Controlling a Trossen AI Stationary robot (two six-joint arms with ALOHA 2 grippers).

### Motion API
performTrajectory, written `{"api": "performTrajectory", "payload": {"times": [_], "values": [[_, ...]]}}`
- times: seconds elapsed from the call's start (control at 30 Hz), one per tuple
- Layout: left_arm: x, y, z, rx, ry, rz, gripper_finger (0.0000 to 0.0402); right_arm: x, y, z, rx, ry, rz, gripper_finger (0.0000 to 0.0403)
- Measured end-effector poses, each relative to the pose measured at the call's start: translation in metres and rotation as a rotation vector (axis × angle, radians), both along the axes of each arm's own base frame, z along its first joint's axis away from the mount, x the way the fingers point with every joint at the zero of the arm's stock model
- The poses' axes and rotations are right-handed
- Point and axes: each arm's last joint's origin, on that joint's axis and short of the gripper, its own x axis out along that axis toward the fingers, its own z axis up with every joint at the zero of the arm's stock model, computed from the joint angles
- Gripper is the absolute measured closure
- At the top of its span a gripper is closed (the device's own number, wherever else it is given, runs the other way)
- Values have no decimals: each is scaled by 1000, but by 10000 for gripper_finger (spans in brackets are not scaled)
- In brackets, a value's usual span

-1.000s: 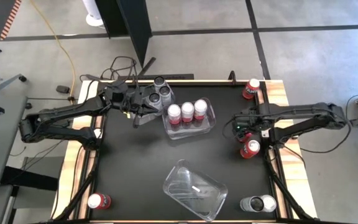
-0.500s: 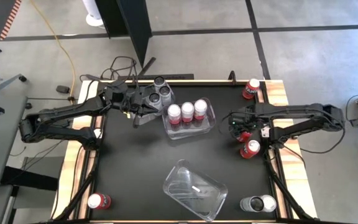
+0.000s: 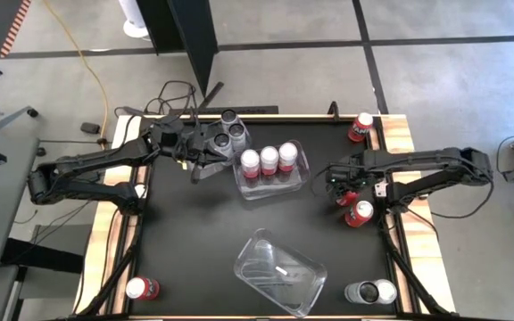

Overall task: Sort soda cans
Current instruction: Put the middle right orange soda can in the bottom transparent bin

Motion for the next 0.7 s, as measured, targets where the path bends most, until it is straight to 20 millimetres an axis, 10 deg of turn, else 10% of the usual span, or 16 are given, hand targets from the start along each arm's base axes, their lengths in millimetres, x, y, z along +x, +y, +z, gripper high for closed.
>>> {"api": "performTrajectory", "payload": {"times": [0.7], "values": [[7,-10,6,-129,-54,34,397,62,62,105,-49,-378,590,95]]}}
